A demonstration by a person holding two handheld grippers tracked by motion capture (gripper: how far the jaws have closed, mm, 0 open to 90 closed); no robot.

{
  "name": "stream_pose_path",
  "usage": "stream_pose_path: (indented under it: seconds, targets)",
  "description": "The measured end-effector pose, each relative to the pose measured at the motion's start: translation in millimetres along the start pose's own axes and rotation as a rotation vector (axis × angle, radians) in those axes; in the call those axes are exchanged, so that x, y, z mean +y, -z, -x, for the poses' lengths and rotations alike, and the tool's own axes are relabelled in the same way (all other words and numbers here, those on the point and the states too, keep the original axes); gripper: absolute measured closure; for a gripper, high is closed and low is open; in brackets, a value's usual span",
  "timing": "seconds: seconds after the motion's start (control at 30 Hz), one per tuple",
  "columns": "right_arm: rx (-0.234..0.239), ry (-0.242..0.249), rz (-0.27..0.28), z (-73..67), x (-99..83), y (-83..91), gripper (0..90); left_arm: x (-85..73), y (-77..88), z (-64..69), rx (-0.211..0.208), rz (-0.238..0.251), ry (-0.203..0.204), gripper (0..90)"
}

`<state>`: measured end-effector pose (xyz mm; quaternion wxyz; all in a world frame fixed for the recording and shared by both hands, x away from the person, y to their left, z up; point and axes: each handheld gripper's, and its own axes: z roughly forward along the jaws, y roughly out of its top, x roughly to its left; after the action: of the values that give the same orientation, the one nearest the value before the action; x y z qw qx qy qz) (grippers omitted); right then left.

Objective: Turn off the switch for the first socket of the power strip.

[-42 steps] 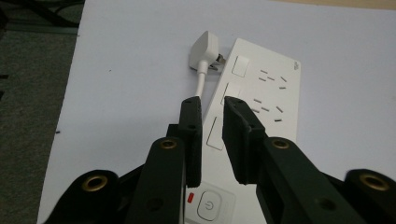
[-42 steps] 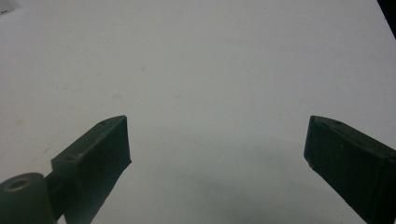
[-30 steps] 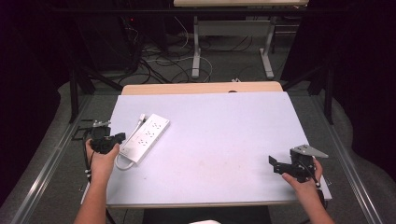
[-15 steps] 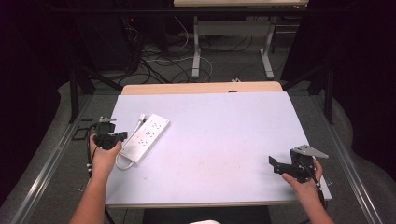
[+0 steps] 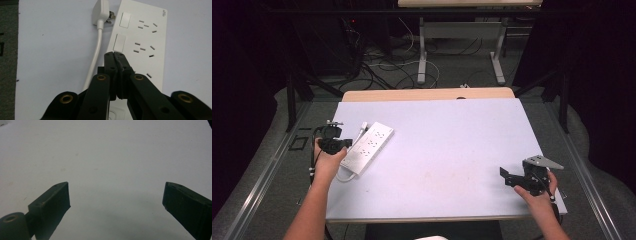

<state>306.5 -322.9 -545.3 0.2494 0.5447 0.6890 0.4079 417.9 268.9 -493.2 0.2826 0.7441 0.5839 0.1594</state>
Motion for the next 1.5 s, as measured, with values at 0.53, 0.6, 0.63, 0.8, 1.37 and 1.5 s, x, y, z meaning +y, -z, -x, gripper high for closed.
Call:
stream_pose_path:
  seconds: [0.53, 0.6, 0.63, 0.8, 1.37, 1.5]
  targets:
    - [-0.008, -0.004, 0.036, 0.9, -0.8, -2.3, 7.8, 4.8, -19.8, 5.6, 0.016, -0.041, 0.01, 89.6]
    - [0.004, -0.001, 0.013, 1.5, -0.2, -0.5, 7.8, 5.3, -21.5, 4.8, 0.014, -0.05, 0.003, 89.6]
    - [0.0, -0.002, 0.016, 1.3, -0.3, -0.7, 7.8, 5.6, -22.2, 4.8, 0.016, -0.054, 0.003, 89.6]
    - [-0.003, -0.005, 0.017, 1.2, -0.6, -1.5, 7.8, 6.0, -27.3, 6.3, 0.013, -0.043, 0.02, 89.6]
    - [-0.001, -0.007, 0.016, 1.2, -0.8, -1.7, 7.8, 6.5, -36.4, 6.1, 0.014, -0.069, 0.019, 89.5]
    - [-0.001, -0.006, 0.016, 1.0, -0.8, -1.7, 7.8, 6.6, -37.2, 6.3, 0.016, -0.063, 0.02, 89.5]
